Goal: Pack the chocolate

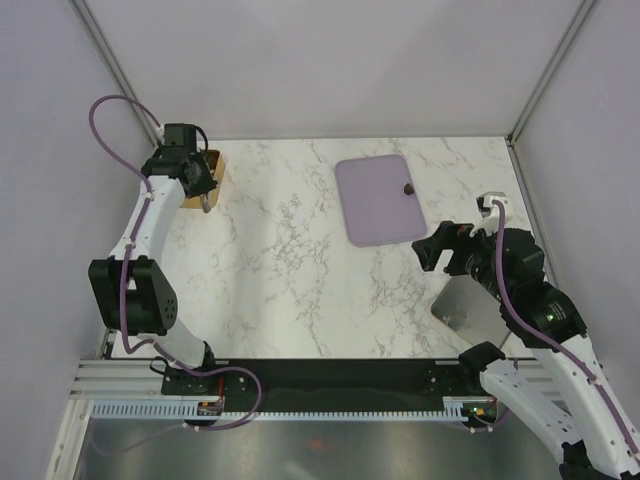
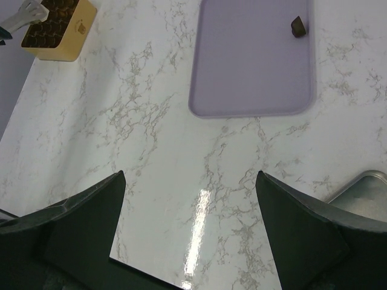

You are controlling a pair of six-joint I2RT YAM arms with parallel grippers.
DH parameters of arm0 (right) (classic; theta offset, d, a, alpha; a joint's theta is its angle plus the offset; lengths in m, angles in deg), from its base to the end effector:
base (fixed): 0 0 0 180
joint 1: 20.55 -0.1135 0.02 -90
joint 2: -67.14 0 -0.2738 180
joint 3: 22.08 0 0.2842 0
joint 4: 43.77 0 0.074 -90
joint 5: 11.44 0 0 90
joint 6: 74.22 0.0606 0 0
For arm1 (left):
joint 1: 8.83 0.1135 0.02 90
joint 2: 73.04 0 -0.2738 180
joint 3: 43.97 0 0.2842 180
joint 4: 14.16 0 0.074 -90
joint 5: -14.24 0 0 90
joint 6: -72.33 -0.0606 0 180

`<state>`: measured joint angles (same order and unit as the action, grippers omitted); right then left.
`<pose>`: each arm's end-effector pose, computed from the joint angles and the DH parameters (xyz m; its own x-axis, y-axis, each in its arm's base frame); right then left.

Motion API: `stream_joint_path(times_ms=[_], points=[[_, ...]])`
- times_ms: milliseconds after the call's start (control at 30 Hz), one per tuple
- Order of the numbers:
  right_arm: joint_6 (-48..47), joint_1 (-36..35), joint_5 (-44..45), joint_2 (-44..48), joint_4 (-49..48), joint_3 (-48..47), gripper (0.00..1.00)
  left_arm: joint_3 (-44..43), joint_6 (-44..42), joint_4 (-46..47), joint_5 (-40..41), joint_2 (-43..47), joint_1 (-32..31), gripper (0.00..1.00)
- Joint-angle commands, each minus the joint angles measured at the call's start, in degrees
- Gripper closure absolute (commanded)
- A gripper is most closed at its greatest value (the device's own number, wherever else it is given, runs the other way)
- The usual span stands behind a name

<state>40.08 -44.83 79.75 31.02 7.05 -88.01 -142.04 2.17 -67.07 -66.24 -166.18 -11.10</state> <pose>0.1564 0.0692 0.3679 -0.4598 0.2439 -0.8539 -0.2241 0.8985 0.3774 0.4078 -0.0061 0.3119 -0.6740 -0.3083 -0.6714 -0.3193 0.9411 -0.1116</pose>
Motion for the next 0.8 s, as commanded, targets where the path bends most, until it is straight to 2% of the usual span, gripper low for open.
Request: stream_joint_path(times_ms=[0, 233, 767], points=[[0.5, -0.2, -0.6, -0.9, -3.6, 0.6, 0.02, -0.1, -2.2, 0.3, -1.0, 1.6, 4.4, 0.70], [-0.3, 0.0, 0.4, -2.0, -4.4, 0.5, 0.03, -2.8, -3.0, 0.5, -0.6, -3.2, 8.1, 0.70], [-0.8, -0.2, 1.9, -3.6, -5.1, 0.4, 0.03, -7.5, -5.1, 1.0, 2.1, -10.5, 8.5, 0.66]])
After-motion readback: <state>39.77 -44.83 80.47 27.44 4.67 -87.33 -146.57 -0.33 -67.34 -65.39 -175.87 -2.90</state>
